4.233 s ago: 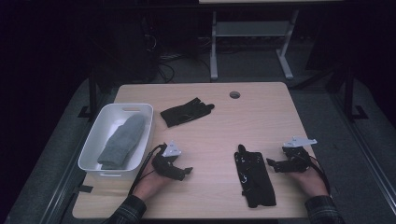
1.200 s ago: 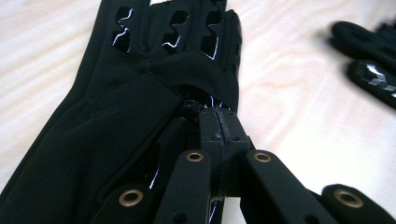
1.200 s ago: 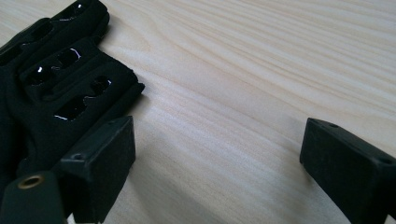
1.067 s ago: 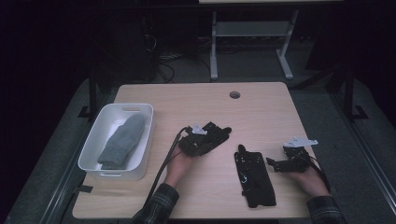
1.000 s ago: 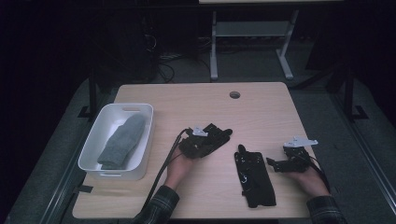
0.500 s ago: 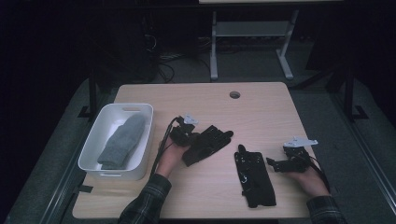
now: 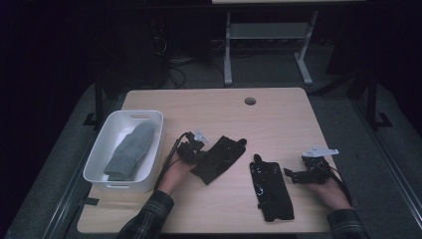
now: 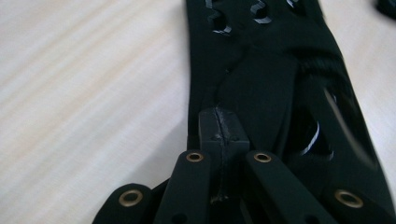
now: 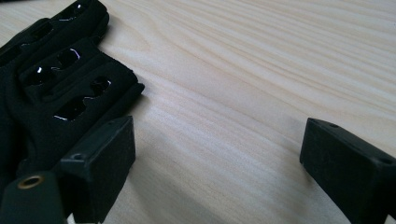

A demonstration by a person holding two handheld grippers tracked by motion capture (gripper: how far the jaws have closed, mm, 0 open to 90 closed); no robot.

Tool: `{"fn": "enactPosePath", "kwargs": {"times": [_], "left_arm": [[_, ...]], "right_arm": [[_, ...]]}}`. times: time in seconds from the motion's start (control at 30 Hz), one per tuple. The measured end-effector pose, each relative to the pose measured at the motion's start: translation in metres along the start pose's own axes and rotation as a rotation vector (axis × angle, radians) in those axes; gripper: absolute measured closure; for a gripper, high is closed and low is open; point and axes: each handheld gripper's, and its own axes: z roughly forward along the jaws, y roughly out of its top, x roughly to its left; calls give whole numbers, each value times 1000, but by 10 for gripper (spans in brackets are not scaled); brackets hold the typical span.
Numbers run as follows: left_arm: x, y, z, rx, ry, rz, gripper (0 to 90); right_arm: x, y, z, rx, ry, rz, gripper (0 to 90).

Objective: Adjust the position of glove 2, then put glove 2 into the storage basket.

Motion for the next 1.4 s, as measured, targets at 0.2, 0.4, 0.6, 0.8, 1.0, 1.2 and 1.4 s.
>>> {"fn": "enactPosePath", "kwargs": {"times": [0.2,0.4,0.6,0.8,1.0,1.2,1.4], "left_arm": [[-16,-8,-8,12,-37,43,895],[-30,-19,-16,15,-69,68,894],[-39,-27,-23,-3,-97,85,894],[-31,-32,-27,-55,-121,23,740],[-23,-37,-30,-76,-146,-30,481],[-20,-41,-32,-93,-174,-53,327],[-21,-40,-31,-124,-188,-66,253]], "right_arm": [[1,0,0,0,-1,2,102],[1,0,0,-2,6,-5,101],[2,0,0,1,6,-3,107],[7,4,-10,27,55,3,360],[22,11,-30,-24,164,-30,842],[42,10,-37,-29,274,-70,900],[63,10,-31,15,347,-121,900]]}}
